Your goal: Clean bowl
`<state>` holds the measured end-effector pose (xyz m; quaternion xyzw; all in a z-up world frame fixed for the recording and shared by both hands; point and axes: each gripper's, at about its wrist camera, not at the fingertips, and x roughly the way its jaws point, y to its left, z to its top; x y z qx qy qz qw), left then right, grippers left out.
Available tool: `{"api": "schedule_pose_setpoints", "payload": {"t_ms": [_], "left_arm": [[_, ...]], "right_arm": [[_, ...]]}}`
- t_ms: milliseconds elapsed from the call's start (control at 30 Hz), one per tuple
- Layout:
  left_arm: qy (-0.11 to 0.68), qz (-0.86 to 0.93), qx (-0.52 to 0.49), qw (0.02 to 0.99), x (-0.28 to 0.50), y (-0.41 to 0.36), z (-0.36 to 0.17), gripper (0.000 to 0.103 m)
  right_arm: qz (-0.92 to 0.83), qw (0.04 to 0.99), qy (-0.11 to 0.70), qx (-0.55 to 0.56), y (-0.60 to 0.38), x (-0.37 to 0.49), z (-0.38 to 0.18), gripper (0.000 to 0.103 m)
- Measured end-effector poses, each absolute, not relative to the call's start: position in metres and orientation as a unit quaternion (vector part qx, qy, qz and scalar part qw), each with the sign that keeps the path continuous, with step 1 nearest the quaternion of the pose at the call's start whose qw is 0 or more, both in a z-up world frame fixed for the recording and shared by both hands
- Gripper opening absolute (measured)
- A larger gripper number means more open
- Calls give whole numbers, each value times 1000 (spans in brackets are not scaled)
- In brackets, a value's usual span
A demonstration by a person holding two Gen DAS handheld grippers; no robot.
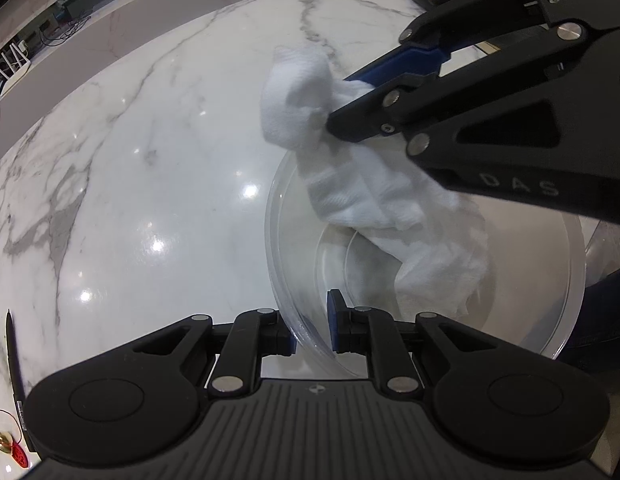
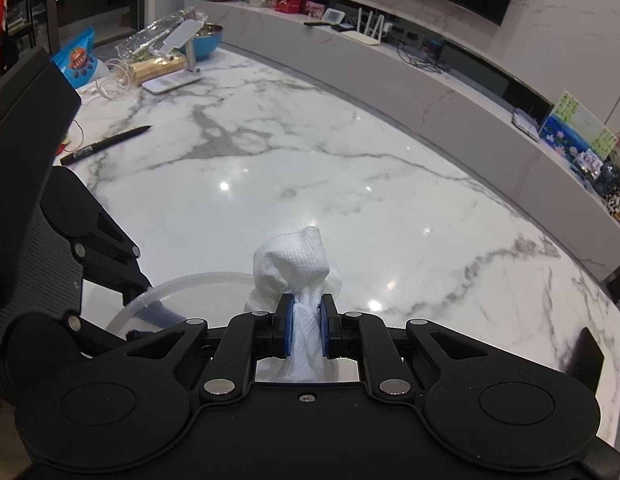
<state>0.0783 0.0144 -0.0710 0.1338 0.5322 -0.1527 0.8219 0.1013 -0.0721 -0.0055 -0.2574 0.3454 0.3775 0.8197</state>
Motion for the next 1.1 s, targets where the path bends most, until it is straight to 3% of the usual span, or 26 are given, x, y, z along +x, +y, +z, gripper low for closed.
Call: {"api": "schedule_pose_setpoints", "payload": {"t_ms": [567,1100], "left_arm": [[534,-144,131,823,76,6,-68,13],[533,-146,131,823,72,-2,-65,13]], "right_arm": [[481,761,404,-160,-67,99,-6,12],[384,817,352,-246,-74,93,-1,11]]}}
